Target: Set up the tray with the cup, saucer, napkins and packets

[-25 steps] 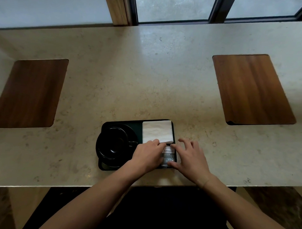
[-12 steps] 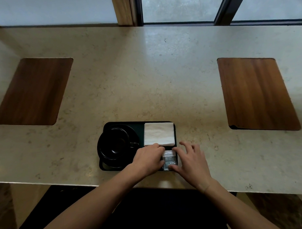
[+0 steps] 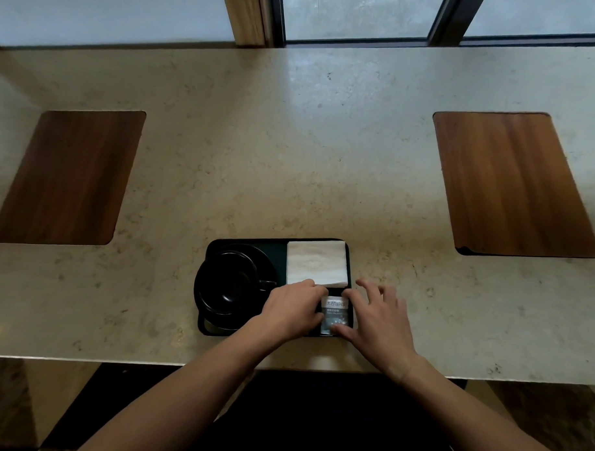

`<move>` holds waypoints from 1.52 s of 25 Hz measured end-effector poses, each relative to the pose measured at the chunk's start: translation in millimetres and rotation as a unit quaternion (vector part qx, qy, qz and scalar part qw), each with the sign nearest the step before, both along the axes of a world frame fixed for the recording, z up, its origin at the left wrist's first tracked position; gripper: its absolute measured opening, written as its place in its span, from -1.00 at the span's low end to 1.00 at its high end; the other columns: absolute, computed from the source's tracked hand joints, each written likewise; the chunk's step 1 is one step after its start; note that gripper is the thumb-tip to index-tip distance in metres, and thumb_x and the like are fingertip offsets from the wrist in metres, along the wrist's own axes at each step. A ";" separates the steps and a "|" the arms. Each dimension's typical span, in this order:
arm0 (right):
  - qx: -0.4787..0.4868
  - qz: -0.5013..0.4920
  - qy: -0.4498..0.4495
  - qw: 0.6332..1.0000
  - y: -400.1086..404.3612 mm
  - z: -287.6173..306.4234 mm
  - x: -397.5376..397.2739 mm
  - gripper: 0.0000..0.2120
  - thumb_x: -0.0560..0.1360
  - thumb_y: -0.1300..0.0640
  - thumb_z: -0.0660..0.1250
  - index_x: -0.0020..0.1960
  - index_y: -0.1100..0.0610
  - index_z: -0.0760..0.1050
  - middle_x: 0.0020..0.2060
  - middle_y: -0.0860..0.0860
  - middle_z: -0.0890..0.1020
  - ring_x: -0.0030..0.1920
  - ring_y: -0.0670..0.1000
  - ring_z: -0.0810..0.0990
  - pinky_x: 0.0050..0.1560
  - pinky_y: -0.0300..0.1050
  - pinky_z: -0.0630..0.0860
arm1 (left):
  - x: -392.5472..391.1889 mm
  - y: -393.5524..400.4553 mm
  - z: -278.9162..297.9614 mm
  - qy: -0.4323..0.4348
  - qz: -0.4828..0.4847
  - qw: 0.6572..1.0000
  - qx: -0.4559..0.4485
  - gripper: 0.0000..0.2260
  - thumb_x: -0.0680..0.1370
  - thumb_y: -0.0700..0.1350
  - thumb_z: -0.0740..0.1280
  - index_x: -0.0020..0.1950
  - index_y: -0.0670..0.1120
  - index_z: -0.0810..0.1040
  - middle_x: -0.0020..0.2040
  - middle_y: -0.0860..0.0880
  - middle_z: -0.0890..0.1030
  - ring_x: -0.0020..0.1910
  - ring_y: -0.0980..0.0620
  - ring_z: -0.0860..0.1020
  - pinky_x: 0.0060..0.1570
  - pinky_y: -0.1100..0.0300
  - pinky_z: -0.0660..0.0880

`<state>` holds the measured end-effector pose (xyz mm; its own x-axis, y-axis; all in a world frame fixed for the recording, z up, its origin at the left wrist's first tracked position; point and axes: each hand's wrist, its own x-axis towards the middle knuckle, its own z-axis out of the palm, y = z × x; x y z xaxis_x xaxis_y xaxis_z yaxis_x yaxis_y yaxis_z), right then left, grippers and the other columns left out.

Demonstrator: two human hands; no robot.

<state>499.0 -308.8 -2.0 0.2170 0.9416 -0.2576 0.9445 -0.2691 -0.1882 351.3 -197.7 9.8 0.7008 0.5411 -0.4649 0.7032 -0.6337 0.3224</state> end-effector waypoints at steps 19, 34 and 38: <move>-0.003 0.046 0.005 0.999 10.6 -0.2 9.8 -0.48 0.29 -0.38 0.33 0.09 -0.08 0.48 0.24 -0.02 0.50 0.18 0.11 0.38 -0.01 0.03 0.37 | -2.5 2.7 4.5 0.014 -0.043 0.999 0.012 -0.66 0.52 0.05 0.29 0.27 0.00 0.43 0.10 -0.04 0.53 -0.02 -0.06 0.56 -0.11 -0.01 0.57; 0.061 0.041 0.013 0.997 10.9 12.5 15.0 -0.53 0.35 -0.32 0.34 0.15 -0.08 0.51 0.09 -0.04 0.57 0.06 0.06 0.48 -0.14 -0.08 0.33 | -4.4 3.9 27.5 -0.096 -0.022 0.994 0.042 -0.65 0.55 0.02 0.27 0.32 0.01 0.44 0.07 -0.01 0.51 0.02 -0.01 0.50 -0.16 0.02 0.56; 0.122 0.034 0.046 0.991 20.5 28.5 20.7 -0.51 0.41 -0.32 0.28 0.18 -0.03 0.51 0.10 -0.04 0.56 0.07 0.01 0.48 -0.10 -0.07 0.40 | -17.1 17.6 47.1 -0.201 -0.003 0.977 0.074 -0.64 0.53 0.06 0.33 0.30 0.01 0.50 0.11 0.00 0.55 0.08 0.04 0.49 -0.04 0.09 0.55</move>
